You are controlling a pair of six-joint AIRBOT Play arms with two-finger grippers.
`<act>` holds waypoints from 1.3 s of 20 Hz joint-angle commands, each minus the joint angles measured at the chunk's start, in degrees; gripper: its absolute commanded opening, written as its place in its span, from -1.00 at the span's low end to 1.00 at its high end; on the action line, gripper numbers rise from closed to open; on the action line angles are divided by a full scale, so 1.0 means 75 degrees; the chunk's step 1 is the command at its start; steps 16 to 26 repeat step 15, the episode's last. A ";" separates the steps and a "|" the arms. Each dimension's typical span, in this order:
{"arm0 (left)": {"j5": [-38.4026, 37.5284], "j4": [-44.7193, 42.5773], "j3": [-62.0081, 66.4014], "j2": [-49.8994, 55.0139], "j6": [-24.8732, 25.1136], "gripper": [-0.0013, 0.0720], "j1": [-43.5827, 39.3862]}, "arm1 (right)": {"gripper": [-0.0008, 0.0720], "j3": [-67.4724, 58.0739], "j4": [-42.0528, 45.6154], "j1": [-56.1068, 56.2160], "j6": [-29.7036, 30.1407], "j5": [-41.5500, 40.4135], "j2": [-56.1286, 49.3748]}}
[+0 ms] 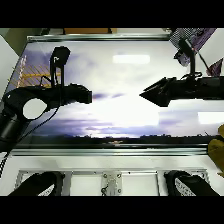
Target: Fold the clothes and pants, and hang the long-sleeved shirts on hangers.
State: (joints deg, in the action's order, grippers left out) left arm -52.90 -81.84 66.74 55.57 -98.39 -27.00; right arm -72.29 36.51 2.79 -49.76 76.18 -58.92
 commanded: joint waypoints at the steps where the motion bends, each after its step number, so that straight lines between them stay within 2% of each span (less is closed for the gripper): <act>1: -0.0035 0.1667 -0.0178 0.0020 0.0525 -0.92 0.0580 | -0.42 0.0017 0.0047 0.0338 -0.0032 0.0061 -0.0105; 2: -0.0052 0.1716 -0.0178 0.0020 0.0522 -0.92 0.0638 | -0.93 0.0017 0.0050 0.0338 -0.0032 0.0082 -0.0105; 26: -0.0061 0.1714 -0.0178 0.0020 0.0519 -0.92 0.0664 | -0.93 0.0023 0.0047 0.0338 -0.0026 0.0134 -0.0105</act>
